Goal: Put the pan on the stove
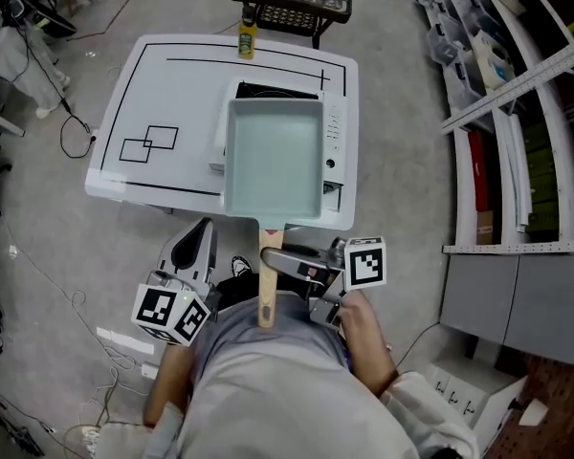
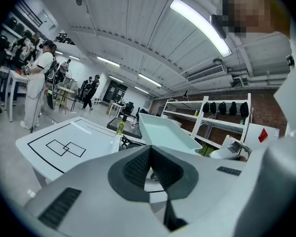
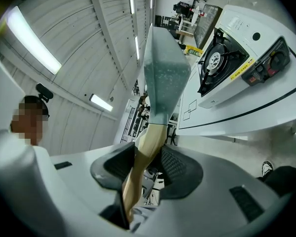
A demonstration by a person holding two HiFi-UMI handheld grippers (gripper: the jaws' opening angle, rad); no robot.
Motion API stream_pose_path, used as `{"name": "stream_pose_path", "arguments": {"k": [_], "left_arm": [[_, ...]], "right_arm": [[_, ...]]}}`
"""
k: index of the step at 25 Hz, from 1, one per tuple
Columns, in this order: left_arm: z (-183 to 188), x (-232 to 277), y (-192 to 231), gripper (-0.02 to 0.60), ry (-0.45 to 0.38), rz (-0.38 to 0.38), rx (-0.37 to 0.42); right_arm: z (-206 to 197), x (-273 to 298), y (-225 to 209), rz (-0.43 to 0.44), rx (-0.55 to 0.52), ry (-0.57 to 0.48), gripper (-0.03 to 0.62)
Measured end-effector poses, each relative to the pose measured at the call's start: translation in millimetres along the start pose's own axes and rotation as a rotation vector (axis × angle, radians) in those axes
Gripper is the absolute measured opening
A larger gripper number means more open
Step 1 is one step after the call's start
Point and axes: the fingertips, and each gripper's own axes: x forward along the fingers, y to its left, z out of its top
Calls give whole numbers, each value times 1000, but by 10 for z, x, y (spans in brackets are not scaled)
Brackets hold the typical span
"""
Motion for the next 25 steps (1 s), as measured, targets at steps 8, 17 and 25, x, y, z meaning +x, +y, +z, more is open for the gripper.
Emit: {"name": "stream_pose_path", "arguments": {"k": [8, 17, 25], "left_arm": [[17, -29, 185, -2, -1, -10, -8], [129, -17, 346, -2, 2, -2, -7], [42, 8, 469, -2, 26, 5, -17]], "right_arm": [[63, 157, -62, -13, 9, -27, 161], [254, 309, -43, -2, -19, -36, 161], [387, 329, -110, -1, -14, -48, 161]]}}
